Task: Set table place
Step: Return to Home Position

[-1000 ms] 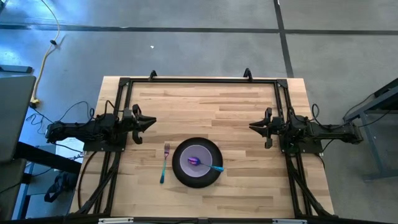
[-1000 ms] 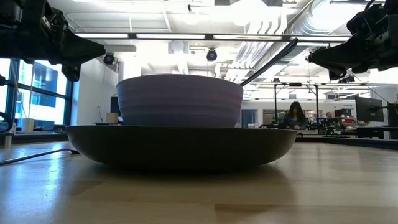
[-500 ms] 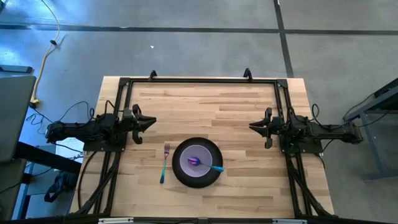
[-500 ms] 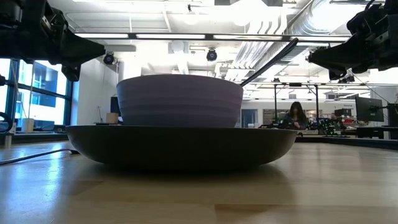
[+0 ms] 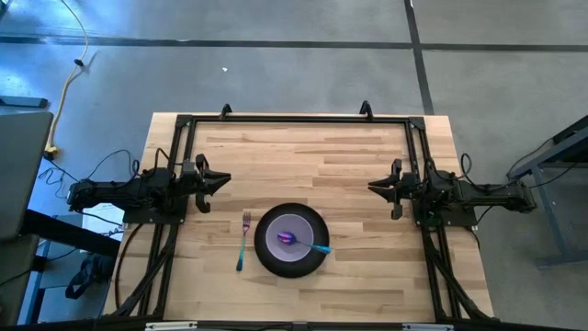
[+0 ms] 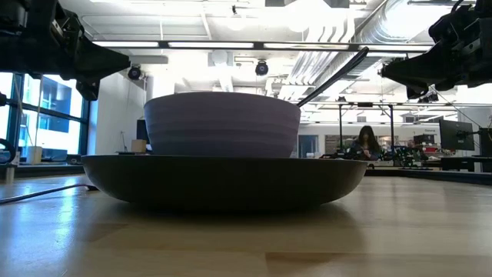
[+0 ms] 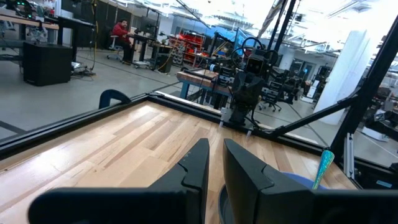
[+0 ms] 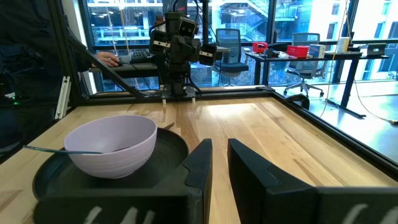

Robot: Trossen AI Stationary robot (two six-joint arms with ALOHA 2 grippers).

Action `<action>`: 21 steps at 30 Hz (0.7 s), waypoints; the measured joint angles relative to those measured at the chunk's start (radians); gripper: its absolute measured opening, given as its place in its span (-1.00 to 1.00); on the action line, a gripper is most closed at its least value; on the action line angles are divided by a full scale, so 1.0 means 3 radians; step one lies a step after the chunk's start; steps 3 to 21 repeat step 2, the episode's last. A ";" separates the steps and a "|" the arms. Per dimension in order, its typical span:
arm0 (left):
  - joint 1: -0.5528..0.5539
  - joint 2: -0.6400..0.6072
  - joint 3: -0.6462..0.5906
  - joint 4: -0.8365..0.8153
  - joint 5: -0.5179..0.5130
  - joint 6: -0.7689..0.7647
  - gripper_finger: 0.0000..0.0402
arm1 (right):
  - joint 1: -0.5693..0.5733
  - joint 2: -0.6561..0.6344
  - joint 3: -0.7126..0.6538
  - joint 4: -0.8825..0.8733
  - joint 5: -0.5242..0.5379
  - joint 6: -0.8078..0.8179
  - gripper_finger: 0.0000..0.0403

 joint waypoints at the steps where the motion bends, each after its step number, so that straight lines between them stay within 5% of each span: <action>1: 0.0000 0.0000 0.0000 0.0000 0.0000 0.0001 -0.81 | 0.0000 0.0000 0.0000 -0.0001 0.0000 -0.0001 -0.78; 21: 0.0000 0.0000 0.0000 0.0000 0.0001 0.0000 -0.81 | 0.0001 -0.0001 0.0000 0.0000 0.0001 0.0000 -0.78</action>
